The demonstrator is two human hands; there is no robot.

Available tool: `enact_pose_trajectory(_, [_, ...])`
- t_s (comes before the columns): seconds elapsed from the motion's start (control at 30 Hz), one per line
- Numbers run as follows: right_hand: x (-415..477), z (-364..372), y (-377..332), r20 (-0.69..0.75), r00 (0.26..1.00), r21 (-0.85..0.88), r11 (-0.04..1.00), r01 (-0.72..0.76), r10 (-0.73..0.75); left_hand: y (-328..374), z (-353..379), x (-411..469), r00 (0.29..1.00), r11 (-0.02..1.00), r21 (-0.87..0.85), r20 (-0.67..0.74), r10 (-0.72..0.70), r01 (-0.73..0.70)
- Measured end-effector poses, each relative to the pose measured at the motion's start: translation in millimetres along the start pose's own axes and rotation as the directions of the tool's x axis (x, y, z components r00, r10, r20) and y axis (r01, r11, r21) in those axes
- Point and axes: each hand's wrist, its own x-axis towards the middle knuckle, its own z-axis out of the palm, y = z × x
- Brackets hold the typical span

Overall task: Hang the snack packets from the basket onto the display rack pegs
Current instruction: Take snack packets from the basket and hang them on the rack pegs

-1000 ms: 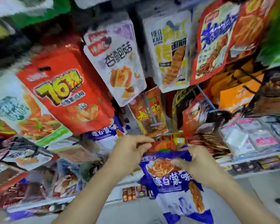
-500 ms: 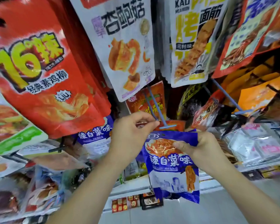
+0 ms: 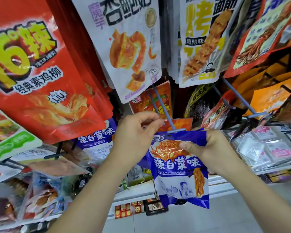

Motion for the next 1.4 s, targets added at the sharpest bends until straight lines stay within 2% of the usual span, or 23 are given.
enact_pose_trajectory(0.17, [4, 0, 4, -0.021, 1.000, 0.006, 1.000, -0.020, 0.020, 0, 0, 1, 1.000, 1.000, -0.015, -0.012, 0.012, -0.013])
enact_pose_trajectory(0.37, [14, 3, 9, 0.017, 0.997, -0.024, 0.997, -0.073, 0.074, -4, 0, 3, 0.985, 0.980, -0.140, -0.077, -0.156, 0.144])
enact_pose_trajectory(0.57, [21, 3, 13, -0.010, 0.995, -0.066, 0.993, -0.102, 0.101, -9, 2, -1, 0.998, 1.000, -0.006, -0.054, -0.019, 0.018])
enact_pose_trajectory(0.77, [28, 7, 15, 0.008, 0.998, -0.110, 0.992, -0.062, 0.063, -24, 9, 7, 0.991, 1.000, -0.018, -0.131, -0.017, 0.015])
enact_pose_trajectory(0.9, [28, 10, 16, -0.018, 1.000, -0.100, 0.995, -0.025, 0.024, -36, 9, 14, 0.977, 0.987, -0.132, -0.177, -0.116, 0.093])
enact_pose_trajectory(1.0, [25, 15, 23, -0.082, 0.996, -0.127, 0.992, 0.006, -0.016, -46, 11, 11, 0.971, 0.987, -0.071, -0.183, -0.155, 0.144])
enact_pose_trajectory(1.1, [24, 22, 30, -0.149, 0.987, -0.166, 0.986, 0.031, -0.056, -45, 14, 19, 0.946, 0.981, 0.036, -0.274, -0.171, 0.188])
enact_pose_trajectory(1.23, [22, 23, 31, -0.184, 0.979, -0.170, 0.984, 0.054, -0.086, -43, 18, 40, 0.912, 0.975, -0.006, -0.352, -0.210, 0.222])
enact_pose_trajectory(1.4, [10, 17, 30, -0.117, 0.989, -0.092, 0.993, 0.077, -0.088, -44, 16, 63, 0.880, 0.964, 0.099, -0.440, -0.178, 0.245])
